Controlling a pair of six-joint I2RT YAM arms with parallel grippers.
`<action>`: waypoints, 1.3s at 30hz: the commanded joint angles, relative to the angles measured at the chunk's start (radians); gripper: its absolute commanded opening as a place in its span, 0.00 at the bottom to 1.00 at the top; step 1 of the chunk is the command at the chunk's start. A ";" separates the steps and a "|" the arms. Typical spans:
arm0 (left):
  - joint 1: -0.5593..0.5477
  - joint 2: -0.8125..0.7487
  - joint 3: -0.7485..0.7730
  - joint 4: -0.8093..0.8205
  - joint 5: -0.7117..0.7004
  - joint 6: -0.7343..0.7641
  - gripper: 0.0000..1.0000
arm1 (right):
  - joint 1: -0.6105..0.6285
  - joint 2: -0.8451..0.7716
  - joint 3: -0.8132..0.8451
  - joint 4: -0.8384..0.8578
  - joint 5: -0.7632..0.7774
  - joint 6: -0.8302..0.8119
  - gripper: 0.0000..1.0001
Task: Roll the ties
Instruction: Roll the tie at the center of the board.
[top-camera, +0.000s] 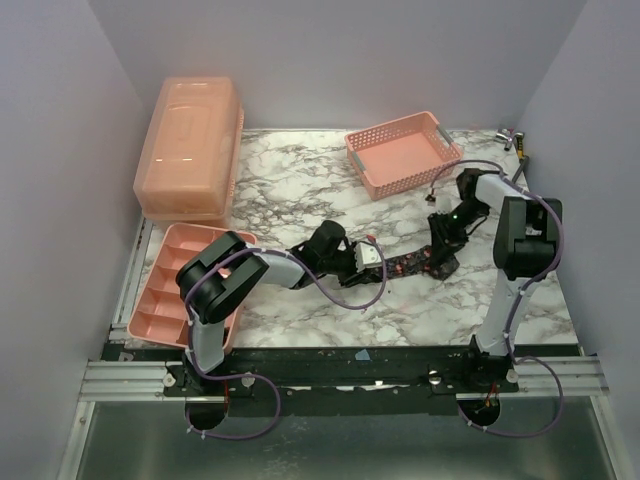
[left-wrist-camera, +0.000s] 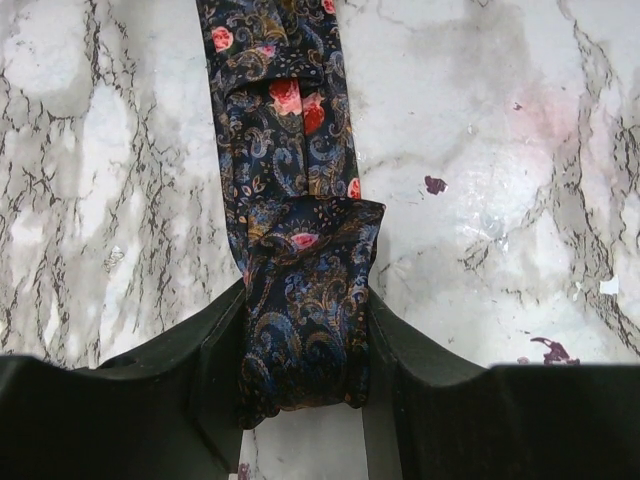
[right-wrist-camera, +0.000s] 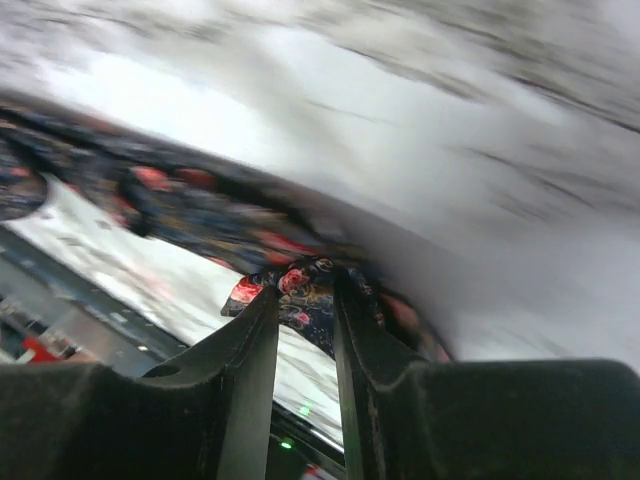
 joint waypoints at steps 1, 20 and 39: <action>0.018 0.000 -0.032 -0.218 0.005 0.058 0.28 | -0.098 -0.002 0.058 -0.006 0.293 -0.137 0.32; 0.028 0.034 0.081 -0.414 0.020 0.114 0.34 | -0.013 -0.055 0.216 -0.203 -0.309 -0.067 0.60; 0.044 0.045 0.064 -0.381 0.030 0.072 0.34 | 0.232 0.020 -0.039 0.164 -0.257 0.217 0.32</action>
